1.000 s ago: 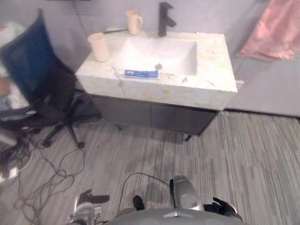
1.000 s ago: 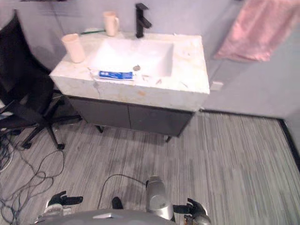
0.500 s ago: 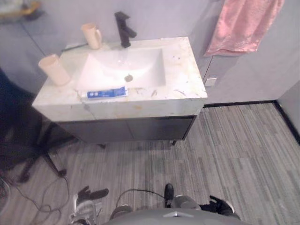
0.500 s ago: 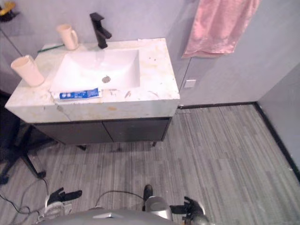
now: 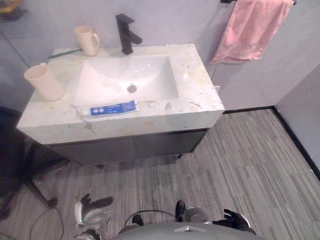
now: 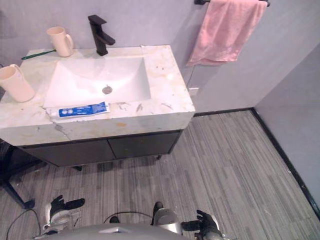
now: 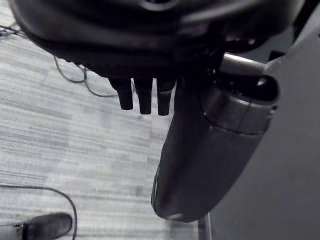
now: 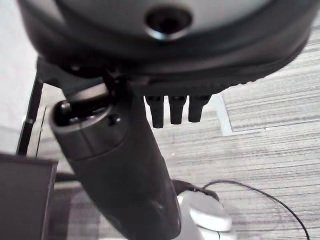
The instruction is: Organize the bathroom.
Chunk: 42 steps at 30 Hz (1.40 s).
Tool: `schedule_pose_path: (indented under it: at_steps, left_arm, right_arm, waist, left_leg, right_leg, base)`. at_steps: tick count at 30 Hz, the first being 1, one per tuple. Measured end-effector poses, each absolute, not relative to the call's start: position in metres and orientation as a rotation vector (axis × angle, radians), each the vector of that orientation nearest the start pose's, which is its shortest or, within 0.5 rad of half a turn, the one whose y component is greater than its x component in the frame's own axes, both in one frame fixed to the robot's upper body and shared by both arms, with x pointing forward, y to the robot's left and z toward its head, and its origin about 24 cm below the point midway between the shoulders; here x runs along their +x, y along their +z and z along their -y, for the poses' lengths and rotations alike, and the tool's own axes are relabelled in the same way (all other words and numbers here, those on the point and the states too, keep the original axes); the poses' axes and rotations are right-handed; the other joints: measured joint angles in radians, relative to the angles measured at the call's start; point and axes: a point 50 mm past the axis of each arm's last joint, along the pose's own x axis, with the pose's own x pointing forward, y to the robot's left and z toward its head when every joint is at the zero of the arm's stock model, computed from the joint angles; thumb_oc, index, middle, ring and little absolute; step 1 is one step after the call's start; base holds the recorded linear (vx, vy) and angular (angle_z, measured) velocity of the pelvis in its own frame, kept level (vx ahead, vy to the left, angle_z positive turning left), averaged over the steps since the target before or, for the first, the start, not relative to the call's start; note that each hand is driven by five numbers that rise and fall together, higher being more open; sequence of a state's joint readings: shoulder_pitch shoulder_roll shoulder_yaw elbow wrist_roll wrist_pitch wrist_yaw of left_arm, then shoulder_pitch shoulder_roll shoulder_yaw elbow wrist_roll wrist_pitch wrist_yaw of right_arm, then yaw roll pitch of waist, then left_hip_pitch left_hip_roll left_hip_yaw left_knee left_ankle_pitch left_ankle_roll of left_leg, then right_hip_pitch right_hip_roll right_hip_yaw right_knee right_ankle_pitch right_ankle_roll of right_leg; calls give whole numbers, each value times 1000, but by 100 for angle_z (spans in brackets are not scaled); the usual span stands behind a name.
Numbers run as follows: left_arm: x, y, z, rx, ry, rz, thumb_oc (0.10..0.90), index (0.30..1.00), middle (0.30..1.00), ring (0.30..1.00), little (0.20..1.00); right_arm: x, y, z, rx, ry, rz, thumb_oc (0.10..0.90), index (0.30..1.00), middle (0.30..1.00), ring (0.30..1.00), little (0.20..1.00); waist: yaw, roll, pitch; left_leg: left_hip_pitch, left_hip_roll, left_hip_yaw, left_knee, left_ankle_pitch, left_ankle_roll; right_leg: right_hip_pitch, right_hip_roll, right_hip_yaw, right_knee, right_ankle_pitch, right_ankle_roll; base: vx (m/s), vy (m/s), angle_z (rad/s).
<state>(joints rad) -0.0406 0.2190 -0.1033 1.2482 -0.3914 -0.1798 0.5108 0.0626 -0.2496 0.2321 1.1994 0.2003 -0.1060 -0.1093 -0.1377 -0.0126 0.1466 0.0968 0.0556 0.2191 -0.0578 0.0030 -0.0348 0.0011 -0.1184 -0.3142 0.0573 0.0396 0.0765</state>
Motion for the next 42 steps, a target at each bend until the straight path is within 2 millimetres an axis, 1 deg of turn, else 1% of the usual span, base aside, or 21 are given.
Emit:
schedule_pose_path:
  at_steps: [8,12,14,15,16,18,22,25,26,27,29,30,31,33,34,36,37,38,39,40,42]
  left_arm:
    - [73,-151,-259,223,756,-1081,800,900,900,900,900]
    - [45,-157,-257,254,717,-1178,800,900,900,900,900]
    - [43,-159,-252,258,668,-1201,800,900,900,900,900]
    - [47,-160,-250,258,644,-1202,800,900,900,900,900]
    - [50,-161,-245,237,615,-1198,800,900,900,900,900]
    - [46,-163,-241,222,599,-1210,800,900,900,900,900]
    - [52,-159,-254,251,620,-1186,800,900,900,900,900]
    - [72,-152,-265,225,671,-1109,800,900,900,900,900]
    - [72,-152,-265,225,671,-1109,800,900,900,900,900]
    - [87,-143,-279,235,734,-1030,800,900,900,900,900]
    - [116,-127,-292,254,739,-895,800,900,900,900,900]
    - [143,-112,-293,252,708,-779,800,900,900,900,900]
    - [155,-105,-291,245,689,-721,800,900,900,900,900]
    - [190,-78,-283,273,593,-565,800,900,900,900,900]
    - [197,-70,-283,279,566,-532,800,900,900,900,900]
    - [225,-30,-283,307,451,-400,800,900,900,900,900]
    - [230,-22,-284,319,430,-372,800,900,900,900,900]
    - [240,2,-288,364,376,-342,800,900,900,900,900]
    - [245,14,-289,389,341,-319,800,900,900,900,900]
    - [255,42,-290,437,285,-235,800,900,900,900,900]
    - [267,79,-290,511,227,-151,800,900,900,900,900]
  right_arm:
    - [83,-158,241,-344,-33,-1155,800,900,900,900,900]
    - [105,-155,230,-319,60,-1105,800,900,900,900,900]
    - [122,-152,223,-299,78,-1061,800,900,900,900,900]
    - [124,-151,220,-280,69,-1055,800,900,900,900,900]
    - [124,-151,223,-270,52,-1063,800,900,900,900,900]
    - [127,-151,224,-266,37,-1072,800,900,900,900,900]
    - [129,-151,219,-215,-7,-1061,800,900,900,900,900]
    - [123,-152,228,-198,-84,-1084,800,900,900,900,900]
    - [123,-152,228,-198,-84,-1084,800,900,900,900,900]
    - [125,-151,228,-135,-120,-1060,800,900,900,900,900]
    - [132,-150,220,-132,-101,-1041,800,900,900,900,900]
    - [130,-151,218,-122,-106,-1051,800,900,900,900,900]
    - [130,-151,218,-121,-108,-1056,800,900,900,900,900]
    - [125,-153,219,-121,-112,-1086,800,900,900,900,900]
    - [123,-153,220,-123,-115,-1092,800,900,900,900,900]
    - [120,-153,229,-142,-135,-1104,800,900,900,900,900]
    - [119,-152,232,-146,-141,-1111,800,900,900,900,900]
    - [114,-153,237,-151,-152,-1127,800,900,900,900,900]
    - [112,-153,238,-154,-159,-1132,800,900,900,900,900]
    - [109,-153,243,-169,-177,-1138,800,900,900,900,900]
    - [104,-153,247,-176,-198,-1156,800,900,900,900,900]
  waist:
    - [86,19,-30]
    - [119,23,-61]
    - [127,26,-63]
    - [125,17,-59]
    - [125,23,-60]
    - [126,34,-63]
    - [104,20,-57]
    - [71,30,-20]
    - [71,30,-20]
    - [26,41,-2]
    - [23,25,-2]
    - [25,15,-3]
    - [26,15,-3]
    - [30,16,-6]
    - [36,18,-6]
    - [56,52,-6]
    - [55,60,-8]
    - [52,67,-14]
    - [52,66,-14]
    - [53,68,-16]
    - [51,67,-18]
  left_leg:
    - [18,6,-80,-13,5,-5]
    - [9,14,-87,-7,8,-12]
    - [-25,25,-45,31,-31,-24]
    - [-41,48,39,70,-37,-21]
    - [-37,48,74,75,-29,-3]
    - [-30,40,77,59,-13,-4]
    - [0,-6,66,-1,5,24]
    - [37,-17,57,-29,27,48]
    - [37,-17,57,-29,27,48]
    - [45,-11,42,-32,11,66]
    - [30,-16,42,-32,19,51]
    - [24,-28,23,-33,17,56]
    - [21,-34,12,-32,14,61]
    - [32,-40,-14,-29,23,44]
    - [34,-40,-14,-29,21,40]
    - [30,-19,-5,-29,17,27]
    - [31,-15,-4,-29,15,23]
    - [40,-8,-2,-29,9,14]
    - [43,-4,1,-32,8,11]
    - [49,2,4,-32,4,5]
    - [55,7,9,-32,1,0]
  right_leg:
    - [104,22,-65,-91,6,-1]
    - [124,36,-78,-126,7,-2]
    - [130,28,-121,-137,10,-2]
    - [138,15,-170,-136,9,-2]
    - [137,0,-187,-105,-7,7]
    - [108,-29,-166,-20,-47,21]
    - [73,-85,-140,95,-66,29]
    - [-34,-142,-67,348,-63,38]
    - [-34,-142,-67,348,-63,38]
    - [-99,-96,17,334,-105,67]
    - [-113,-68,4,209,-100,70]
    - [-116,-63,-6,162,-97,67]
    - [-111,-59,-3,138,-92,70]
    - [-45,-32,17,23,25,66]
    - [-36,-28,18,2,46,52]
    - [-9,8,21,-72,89,16]
    - [0,16,19,-88,95,9]
    - [23,28,21,-121,102,6]
    - [30,34,21,-130,105,4]
    - [39,41,21,-135,105,3]
    - [42,46,28,-136,104,3]
  base:
    - [-2,-115,32]
    - [10,-12,14]
    - [17,164,51]
    - [-5,286,95]
    - [45,228,92]
    - [56,216,33]
    - [46,224,13]
    - [39,104,15]
    - [43,14,2]
    - [9,-30,8]
    - [7,-30,22]
    - [14,-26,38]
    - [23,-20,53]
    - [37,-3,42]
    - [36,-2,10]
    - [32,-9,-12]
    - [28,-13,-9]
    - [17,-10,-7]
    - [14,-17,-10]
    - [13,-15,-7]
    - [7,-31,-9]
